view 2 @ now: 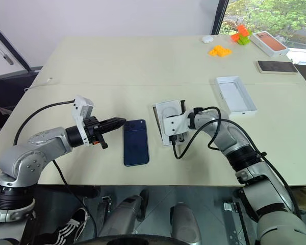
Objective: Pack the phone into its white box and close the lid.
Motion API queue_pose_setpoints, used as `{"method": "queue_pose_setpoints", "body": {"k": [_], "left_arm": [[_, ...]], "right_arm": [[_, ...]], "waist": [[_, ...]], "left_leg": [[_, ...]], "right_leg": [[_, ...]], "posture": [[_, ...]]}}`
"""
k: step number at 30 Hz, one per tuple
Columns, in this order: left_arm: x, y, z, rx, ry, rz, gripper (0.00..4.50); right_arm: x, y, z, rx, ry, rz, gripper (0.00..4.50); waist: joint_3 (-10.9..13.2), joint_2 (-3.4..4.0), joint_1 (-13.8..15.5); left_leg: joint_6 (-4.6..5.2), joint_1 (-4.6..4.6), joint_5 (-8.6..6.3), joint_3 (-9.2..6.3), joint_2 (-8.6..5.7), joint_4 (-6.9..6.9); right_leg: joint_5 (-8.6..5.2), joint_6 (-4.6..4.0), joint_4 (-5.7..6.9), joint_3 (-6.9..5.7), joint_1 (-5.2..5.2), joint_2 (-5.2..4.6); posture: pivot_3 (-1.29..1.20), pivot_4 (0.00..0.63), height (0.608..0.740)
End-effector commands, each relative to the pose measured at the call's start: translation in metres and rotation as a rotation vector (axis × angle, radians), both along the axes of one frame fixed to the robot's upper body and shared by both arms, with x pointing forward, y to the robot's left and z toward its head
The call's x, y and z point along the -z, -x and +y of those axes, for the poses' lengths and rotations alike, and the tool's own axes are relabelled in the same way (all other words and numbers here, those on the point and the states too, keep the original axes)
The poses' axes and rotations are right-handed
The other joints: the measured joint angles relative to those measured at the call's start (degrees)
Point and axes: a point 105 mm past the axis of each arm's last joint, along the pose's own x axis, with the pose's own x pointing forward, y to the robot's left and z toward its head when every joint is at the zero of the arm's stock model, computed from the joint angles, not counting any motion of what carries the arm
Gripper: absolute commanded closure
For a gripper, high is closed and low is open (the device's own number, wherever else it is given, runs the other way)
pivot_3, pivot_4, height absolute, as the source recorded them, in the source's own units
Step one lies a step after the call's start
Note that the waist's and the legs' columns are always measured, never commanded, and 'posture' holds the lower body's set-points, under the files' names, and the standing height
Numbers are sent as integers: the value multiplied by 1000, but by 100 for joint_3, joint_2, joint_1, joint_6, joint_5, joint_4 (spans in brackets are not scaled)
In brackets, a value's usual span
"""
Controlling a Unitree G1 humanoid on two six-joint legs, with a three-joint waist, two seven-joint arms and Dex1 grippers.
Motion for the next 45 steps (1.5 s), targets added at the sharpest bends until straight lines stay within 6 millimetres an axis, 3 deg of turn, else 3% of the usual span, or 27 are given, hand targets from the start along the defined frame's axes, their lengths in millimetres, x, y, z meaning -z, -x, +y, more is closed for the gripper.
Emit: {"method": "queue_pose_setpoints", "body": {"k": [1, 7, 12, 28, 39, 43, 45], "left_arm": [[-12, -3, 3, -22, 18, -46, 4500], [-11, -3, 3, -32, 29, -31, 4500], [-15, -8, 4, -44, 40, -43, 4500], [-14, -13, 4, -75, 49, -29, 4500], [-13, -13, 4, -78, 47, -22, 4500], [-12, -12, 0, -66, 53, -23, 4500], [-14, -10, 0, -53, 55, -36, 4500]], "right_arm": [[-10, 4, 14, -49, -15, -35, 4460], [-17, 2, 17, -45, -24, -54, 4460], [-9, 1, 15, -18, -20, -34, 4460], [-1, -18, -36, 174, 49, 5, 4460], [-1, -26, -53, 314, 57, 32, 4460], [-4, -25, -52, 334, 21, 60, 4460], [-13, -16, -32, 271, -116, 129, 4460]], "waist": [[0, 0, -4], [0, 0, -1], [0, 0, 0], [-1, -1, 6], [-2, -1, 19], [-2, -2, 19], [-2, -2, 16]], "left_leg": [[0, 0, 0, 0, 0, 0], [-3, 2, 2, -1, 0, 2], [-4, 4, 3, -2, 0, 2], [-5, 18, 4, -4, 0, 5], [-7, 23, 3, -5, -1, 8], [-8, 23, 3, -6, -2, 8], [-8, 23, 3, -6, -2, 8]], "right_leg": [[0, 0, 1, 0, 0, 0], [1, 1, 6, 0, 0, 1], [1, 0, 9, 0, 0, 2], [1, -1, 11, -2, 14, 2], [0, -2, 10, -2, 21, 1], [0, -3, 10, -2, 22, 0], [0, -3, 10, -2, 22, 0]], "posture": [[0, 150, 740], [0, 150, 740], [0, 150, 740], [0, 150, 740], [0, 150, 740], [0, 150, 740], [0, 150, 740]]}}
